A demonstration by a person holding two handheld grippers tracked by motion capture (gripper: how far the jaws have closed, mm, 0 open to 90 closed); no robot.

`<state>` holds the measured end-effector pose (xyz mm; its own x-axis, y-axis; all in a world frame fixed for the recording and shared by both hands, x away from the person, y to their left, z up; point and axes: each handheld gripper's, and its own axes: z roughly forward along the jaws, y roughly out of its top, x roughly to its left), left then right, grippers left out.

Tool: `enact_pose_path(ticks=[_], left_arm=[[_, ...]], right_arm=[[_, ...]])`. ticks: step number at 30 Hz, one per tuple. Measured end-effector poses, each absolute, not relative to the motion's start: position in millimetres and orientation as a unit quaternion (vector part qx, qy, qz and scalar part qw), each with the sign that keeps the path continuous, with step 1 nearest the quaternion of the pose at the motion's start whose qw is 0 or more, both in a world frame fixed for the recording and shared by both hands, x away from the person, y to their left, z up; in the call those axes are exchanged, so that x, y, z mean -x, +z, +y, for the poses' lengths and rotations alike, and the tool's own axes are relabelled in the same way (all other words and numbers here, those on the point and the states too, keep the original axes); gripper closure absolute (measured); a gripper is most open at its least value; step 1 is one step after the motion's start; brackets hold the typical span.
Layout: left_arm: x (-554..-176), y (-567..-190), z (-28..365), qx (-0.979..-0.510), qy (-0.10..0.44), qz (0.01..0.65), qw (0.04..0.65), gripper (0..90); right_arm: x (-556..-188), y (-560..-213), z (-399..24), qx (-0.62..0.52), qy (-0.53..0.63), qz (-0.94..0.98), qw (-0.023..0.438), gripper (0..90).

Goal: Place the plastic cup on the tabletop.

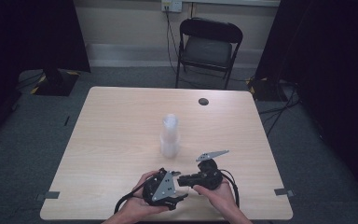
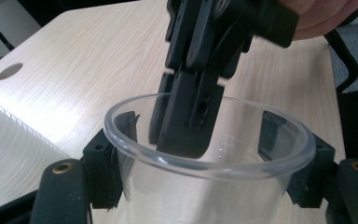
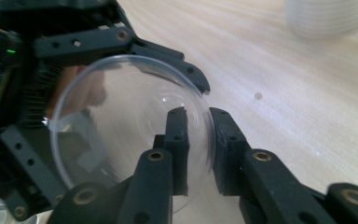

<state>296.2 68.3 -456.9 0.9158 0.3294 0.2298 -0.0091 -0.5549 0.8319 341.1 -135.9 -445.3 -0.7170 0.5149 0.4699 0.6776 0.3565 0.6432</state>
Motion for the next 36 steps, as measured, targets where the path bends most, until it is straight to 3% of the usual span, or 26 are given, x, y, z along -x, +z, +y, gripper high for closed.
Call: enact_pose_path(ticks=[12,36], left_arm=[[-306,-458,69,-0.854,0.145,0.134,0.482,28.5],[-314,-458,77,-0.84,0.14,0.171,0.496,28.6]], right_arm=[[-342,-443,-142,0.36,-0.467,-0.803,0.087,69.0],[-336,-426,-154,0.343,-0.54,-0.768,0.042,56.8]])
